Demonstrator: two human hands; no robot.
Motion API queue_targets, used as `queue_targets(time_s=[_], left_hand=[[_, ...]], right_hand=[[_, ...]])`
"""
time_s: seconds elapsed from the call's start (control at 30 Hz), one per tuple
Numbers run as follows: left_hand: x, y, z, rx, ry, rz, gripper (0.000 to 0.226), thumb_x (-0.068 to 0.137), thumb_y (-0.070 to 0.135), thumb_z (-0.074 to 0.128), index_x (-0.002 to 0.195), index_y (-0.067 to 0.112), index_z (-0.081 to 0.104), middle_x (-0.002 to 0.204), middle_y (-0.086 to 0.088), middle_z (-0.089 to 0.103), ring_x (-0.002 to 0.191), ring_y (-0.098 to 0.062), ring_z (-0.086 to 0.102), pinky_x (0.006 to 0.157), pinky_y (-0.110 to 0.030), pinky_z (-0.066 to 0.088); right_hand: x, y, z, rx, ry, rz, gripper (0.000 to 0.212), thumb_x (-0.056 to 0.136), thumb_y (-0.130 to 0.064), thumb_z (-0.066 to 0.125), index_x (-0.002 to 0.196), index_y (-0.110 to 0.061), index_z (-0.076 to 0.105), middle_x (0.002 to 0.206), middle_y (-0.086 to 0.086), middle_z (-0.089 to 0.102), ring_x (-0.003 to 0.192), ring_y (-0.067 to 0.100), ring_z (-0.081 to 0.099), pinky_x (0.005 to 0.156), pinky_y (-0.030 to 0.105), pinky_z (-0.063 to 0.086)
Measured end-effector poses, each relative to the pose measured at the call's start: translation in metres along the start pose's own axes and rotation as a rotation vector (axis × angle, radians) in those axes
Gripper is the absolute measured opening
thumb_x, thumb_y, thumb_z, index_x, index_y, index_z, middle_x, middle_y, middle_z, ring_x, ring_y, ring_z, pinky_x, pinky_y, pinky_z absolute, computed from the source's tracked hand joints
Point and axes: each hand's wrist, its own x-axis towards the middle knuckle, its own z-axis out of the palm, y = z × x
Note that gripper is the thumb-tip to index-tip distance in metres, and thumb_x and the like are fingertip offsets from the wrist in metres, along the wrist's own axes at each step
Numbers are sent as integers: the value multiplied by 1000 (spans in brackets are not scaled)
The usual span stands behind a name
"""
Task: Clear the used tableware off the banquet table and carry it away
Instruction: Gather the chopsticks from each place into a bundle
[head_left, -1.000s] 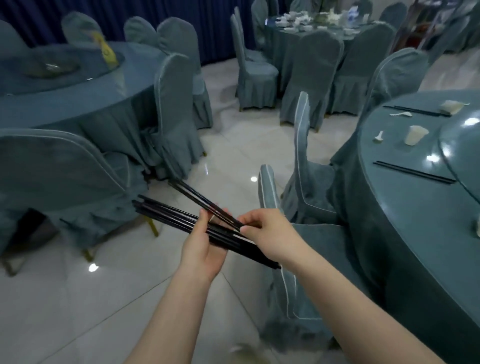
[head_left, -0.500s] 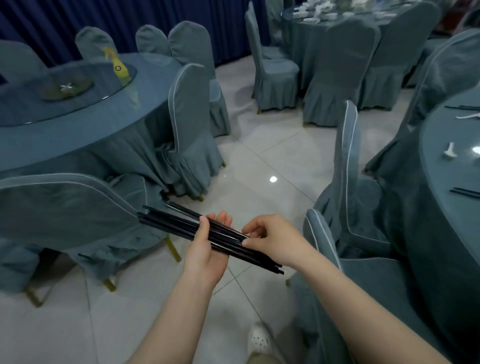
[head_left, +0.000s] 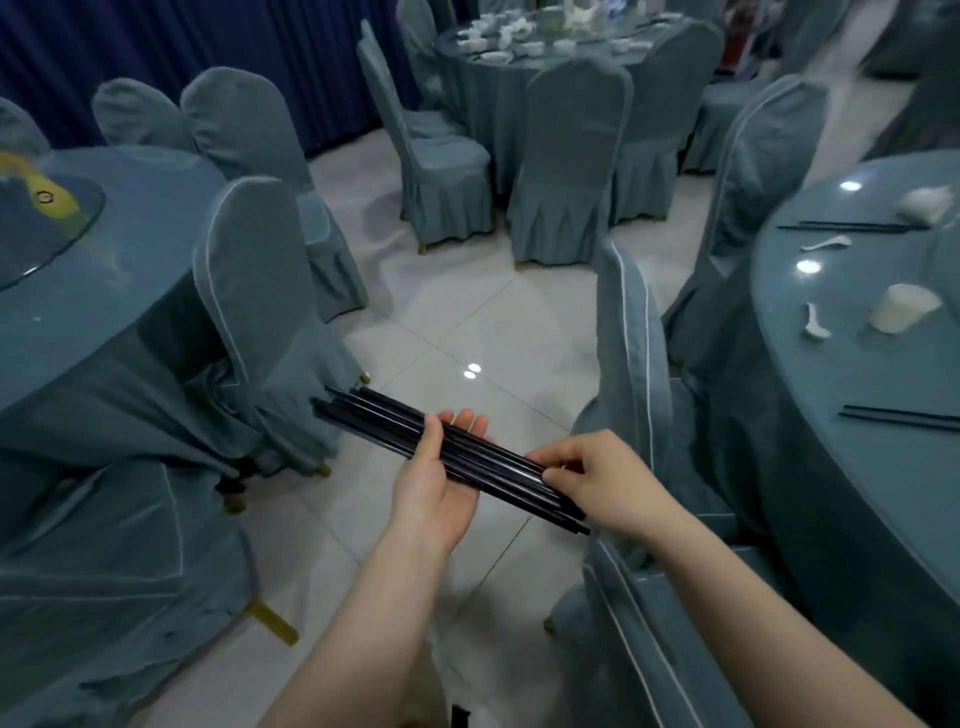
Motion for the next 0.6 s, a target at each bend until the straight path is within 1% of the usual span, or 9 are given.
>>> queue_targets(time_s=[0.1, 0.2, 0.3, 0.37, 0.43, 0.5, 0.6], left_hand=[[43, 5, 23, 49, -64, -72, 19, 99, 21, 47, 90, 12, 59, 71, -1, 72, 72, -15, 73, 75, -34, 50], [87, 10, 52, 100, -116, -139, 20, 98, 21, 49, 84, 11, 58, 68, -1, 69, 71, -15, 72, 83, -35, 50], [134, 19, 88, 149, -168, -196, 24, 98, 25, 50, 78, 12, 56, 62, -1, 65, 67, -15, 71, 76, -33, 50], [164, 28, 115, 166, -200, -239, 28, 98, 28, 50, 74, 13, 54, 59, 0, 61, 64, -15, 69, 74, -33, 50], [192, 34, 137, 180, -223, -285, 31, 98, 29, 50, 70, 15, 51, 56, 1, 56, 62, -15, 66, 74, -33, 49], [217, 36, 161, 200, -248, -324, 33, 98, 30, 49, 68, 16, 48, 53, 2, 52, 60, -14, 62, 73, -32, 48], [245, 25, 201, 214, -265, -388, 35, 99, 30, 48, 67, 16, 45, 49, 3, 48, 52, -13, 58, 69, -31, 48]], right_hand=[[34, 3, -13, -42, 54, 29, 31, 88, -8, 58, 102, -30, 75, 91, -11, 74, 83, 4, 67, 81, 19, 49], [70, 7, -26, -43, 129, 89, 32, 88, -9, 57, 101, -32, 74, 90, -11, 74, 85, 6, 67, 82, 23, 51], [110, 9, -41, -3, 260, 163, 28, 87, -10, 60, 103, -28, 74, 91, -10, 74, 85, 6, 67, 81, 20, 51], [135, 8, -52, 46, 335, 203, 25, 86, -12, 64, 106, -24, 73, 90, -7, 72, 85, 9, 67, 81, 19, 50], [155, 9, -64, 118, 409, 237, 23, 83, -14, 70, 103, -25, 72, 86, -5, 71, 81, 9, 66, 79, 17, 49], [166, 14, -74, 214, 504, 261, 19, 80, -17, 74, 95, -29, 71, 83, -8, 72, 76, 1, 65, 74, 11, 48], [165, 31, -90, 310, 692, 321, 15, 81, -21, 72, 85, -36, 71, 82, -15, 73, 78, -5, 65, 73, 8, 48]])
